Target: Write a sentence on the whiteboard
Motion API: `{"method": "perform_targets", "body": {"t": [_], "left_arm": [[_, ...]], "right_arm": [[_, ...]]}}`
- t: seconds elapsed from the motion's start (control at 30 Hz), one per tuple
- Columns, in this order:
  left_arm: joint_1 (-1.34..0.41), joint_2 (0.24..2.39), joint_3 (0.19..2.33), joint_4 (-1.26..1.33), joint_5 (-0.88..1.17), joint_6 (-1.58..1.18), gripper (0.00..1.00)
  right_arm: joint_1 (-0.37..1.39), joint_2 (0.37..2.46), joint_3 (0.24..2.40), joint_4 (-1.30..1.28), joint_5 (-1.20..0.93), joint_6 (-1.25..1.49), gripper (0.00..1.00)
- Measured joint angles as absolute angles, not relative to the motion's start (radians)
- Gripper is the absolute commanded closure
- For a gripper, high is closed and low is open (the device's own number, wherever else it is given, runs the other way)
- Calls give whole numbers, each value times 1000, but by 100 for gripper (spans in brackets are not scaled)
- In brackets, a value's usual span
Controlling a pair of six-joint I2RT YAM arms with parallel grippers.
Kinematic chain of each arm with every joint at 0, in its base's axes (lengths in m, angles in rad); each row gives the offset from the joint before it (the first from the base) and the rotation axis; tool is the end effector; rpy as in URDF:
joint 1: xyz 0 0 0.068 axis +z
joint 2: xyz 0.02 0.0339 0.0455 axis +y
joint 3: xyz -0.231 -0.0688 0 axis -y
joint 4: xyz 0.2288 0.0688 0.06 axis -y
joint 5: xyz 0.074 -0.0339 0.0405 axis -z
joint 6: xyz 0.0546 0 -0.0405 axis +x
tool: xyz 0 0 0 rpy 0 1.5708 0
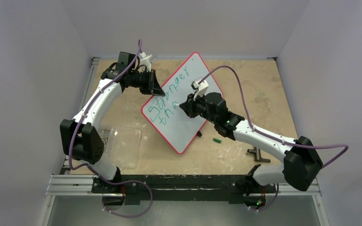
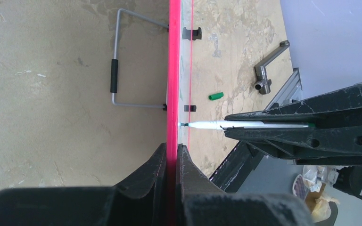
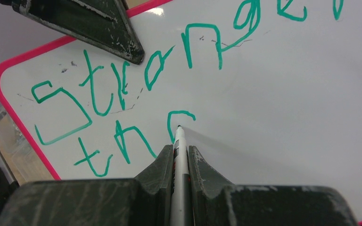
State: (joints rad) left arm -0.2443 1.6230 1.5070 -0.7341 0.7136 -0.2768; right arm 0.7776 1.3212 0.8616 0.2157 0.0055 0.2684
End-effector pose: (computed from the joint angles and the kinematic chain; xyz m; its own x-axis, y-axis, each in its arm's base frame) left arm 0.3235 -0.1175 0.2907 -0.8658 0.0029 -0.5004 0.3798 0.6548 -0.6534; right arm 0.2278 0.2239 0.2586 -0.3510 0.0266 -0.9360 -0.6271 0.7356 0.2561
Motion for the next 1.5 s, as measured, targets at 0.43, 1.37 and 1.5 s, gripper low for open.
{"method": "perform_targets", "body": {"t": [0.43,1.37,1.5], "left_arm": [[-244,1623,1507,-735,712,-277,100],[-245,1621,1507,-735,712,-278,100],[-245,1617,1507,-735,710,-278,100]], "right_arm": [[778,1355,922,203,31,268,100],[778,1326,880,181,72,268,100],[778,1325,880,175,87,268,100]]}}
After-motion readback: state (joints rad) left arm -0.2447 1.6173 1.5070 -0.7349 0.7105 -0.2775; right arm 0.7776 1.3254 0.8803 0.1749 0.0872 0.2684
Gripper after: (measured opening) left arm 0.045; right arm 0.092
